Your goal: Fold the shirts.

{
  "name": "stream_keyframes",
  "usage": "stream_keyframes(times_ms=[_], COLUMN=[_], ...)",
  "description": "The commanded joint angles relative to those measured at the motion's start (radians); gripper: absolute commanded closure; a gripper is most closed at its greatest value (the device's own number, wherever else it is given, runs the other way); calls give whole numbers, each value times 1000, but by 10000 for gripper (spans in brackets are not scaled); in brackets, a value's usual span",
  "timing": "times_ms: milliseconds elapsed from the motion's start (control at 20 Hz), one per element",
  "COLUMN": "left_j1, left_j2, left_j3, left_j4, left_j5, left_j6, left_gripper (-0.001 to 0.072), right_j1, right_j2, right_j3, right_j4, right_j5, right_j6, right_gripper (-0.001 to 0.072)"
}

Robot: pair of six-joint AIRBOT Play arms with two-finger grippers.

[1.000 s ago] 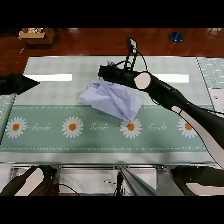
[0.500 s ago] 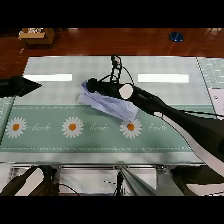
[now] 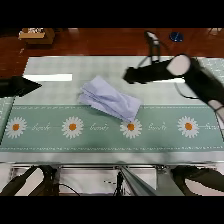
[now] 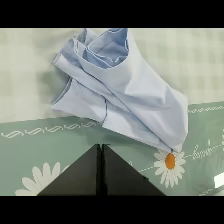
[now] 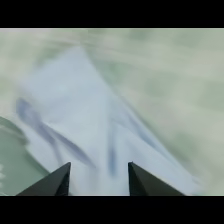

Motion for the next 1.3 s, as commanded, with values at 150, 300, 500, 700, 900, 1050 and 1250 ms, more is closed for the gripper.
stream_keyframes(times_ms=[150, 300, 500, 700, 900, 1050, 1250], left_j1=[0, 0, 0, 0, 0, 0, 0], left_j2=[-1, -2, -2, -2, -2, -2, -2], left_j3=[-1, -1, -1, -1, -1, -1, -1], left_j4=[1, 1, 1, 1, 0, 1, 1], left_j5=[0, 0, -1, -3, -3, -3, -3], left_j6=[2, 1, 1, 1, 1, 1, 2], left_gripper=[686, 686, 686, 686, 686, 686, 686], right_j1=[-400, -399, -264, -100, 8, -25, -168], right_j2=[177, 180, 97, -46, -112, -75, 84], right_j3=[-365, -552, -631, -631, -597, -517, -365], right_j4=[34, 369, 557, 832, 980, 966, 772], right_j5=[274, 2, -199, -352, -418, -347, -151], right_j6=[19, -42, -109, -259, -375, -446, -344], right_gripper=[118, 119, 120, 125, 653, 688, 689])
